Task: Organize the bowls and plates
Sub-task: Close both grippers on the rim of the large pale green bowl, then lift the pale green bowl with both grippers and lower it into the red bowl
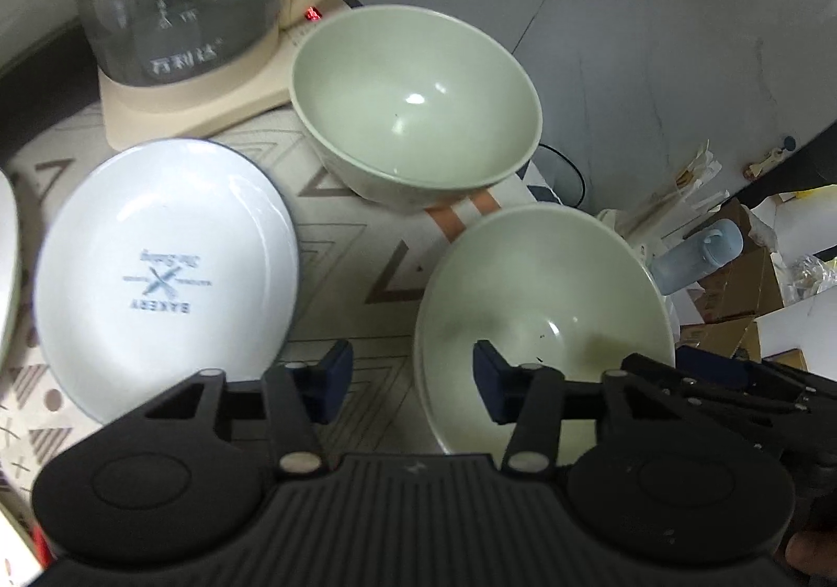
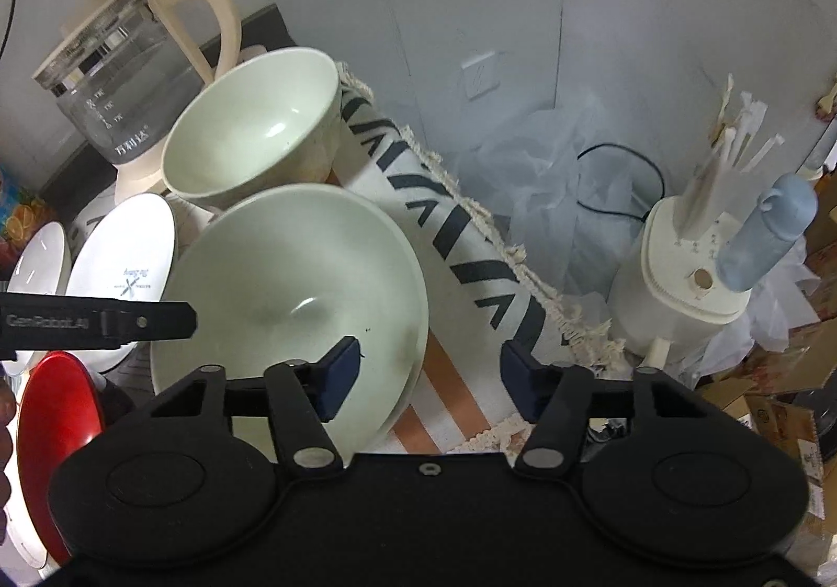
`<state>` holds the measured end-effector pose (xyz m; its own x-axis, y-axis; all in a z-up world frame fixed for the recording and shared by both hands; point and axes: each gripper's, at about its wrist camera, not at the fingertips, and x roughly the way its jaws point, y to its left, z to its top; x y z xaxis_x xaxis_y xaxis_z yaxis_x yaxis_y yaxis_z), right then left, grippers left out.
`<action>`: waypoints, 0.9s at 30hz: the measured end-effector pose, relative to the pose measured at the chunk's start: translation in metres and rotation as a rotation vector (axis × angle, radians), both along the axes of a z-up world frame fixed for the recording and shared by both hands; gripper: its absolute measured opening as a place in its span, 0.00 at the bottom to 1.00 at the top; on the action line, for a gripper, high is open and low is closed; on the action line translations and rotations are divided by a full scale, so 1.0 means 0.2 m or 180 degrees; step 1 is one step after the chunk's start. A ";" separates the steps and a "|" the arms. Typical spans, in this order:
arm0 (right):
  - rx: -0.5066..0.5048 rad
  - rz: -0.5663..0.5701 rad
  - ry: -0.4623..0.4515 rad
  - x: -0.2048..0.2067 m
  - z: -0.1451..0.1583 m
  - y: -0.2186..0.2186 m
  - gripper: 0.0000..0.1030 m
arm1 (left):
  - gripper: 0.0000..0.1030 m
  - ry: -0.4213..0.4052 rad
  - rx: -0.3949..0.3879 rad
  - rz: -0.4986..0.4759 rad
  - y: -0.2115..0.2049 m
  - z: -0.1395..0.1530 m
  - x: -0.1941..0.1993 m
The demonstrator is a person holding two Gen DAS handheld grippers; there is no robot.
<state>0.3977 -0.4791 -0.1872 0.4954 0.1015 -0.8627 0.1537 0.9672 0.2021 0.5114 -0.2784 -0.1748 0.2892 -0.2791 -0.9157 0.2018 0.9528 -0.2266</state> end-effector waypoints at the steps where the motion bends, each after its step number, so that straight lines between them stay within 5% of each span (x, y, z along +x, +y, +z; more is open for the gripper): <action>1: 0.0014 0.0013 0.0011 0.00 -0.01 0.00 0.51 | 0.41 0.0009 -0.0006 0.0010 -0.01 -0.02 0.00; 7: 0.0231 0.0030 0.0201 0.03 -0.15 -0.01 0.29 | 0.13 0.0161 -0.0026 0.0153 -0.02 -0.14 0.03; 9: 0.0391 0.0048 0.0206 0.04 -0.16 -0.01 0.12 | 0.06 0.0256 -0.0049 0.0163 -0.05 -0.16 0.03; 12: 0.0095 0.0145 0.0115 0.05 -0.10 0.04 0.12 | 0.06 0.0146 -0.0008 0.0199 -0.07 -0.11 0.02; 27: -0.0023 0.0411 -0.0431 0.06 0.25 0.15 0.12 | 0.06 -0.0304 -0.0274 0.0556 0.14 0.25 -0.08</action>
